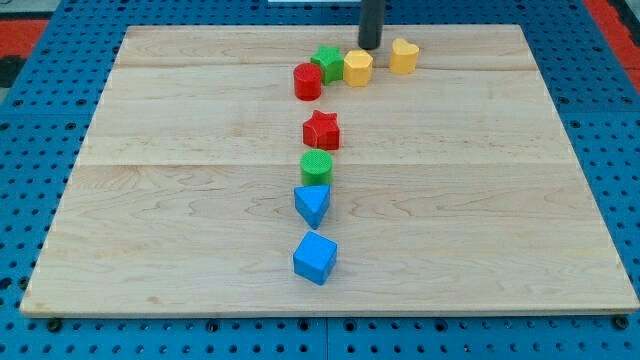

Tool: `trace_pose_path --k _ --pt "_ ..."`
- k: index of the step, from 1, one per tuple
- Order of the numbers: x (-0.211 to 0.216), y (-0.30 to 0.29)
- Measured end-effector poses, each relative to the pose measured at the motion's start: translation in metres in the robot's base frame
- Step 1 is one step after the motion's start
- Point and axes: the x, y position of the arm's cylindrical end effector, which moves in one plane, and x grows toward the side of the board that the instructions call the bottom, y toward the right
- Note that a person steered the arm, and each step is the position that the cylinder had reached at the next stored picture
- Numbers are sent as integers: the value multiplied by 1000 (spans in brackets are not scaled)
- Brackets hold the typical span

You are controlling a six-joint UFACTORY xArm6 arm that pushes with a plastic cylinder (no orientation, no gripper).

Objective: Move the red circle slightly right

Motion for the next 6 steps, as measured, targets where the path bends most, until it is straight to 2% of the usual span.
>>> trace_pose_path --k 1,2,3,4,5,6 --pt "-8 -77" --pt "57 -75" --pt "95 -71" --pt "95 -70" --pt "85 -115" --pt "136 -117"
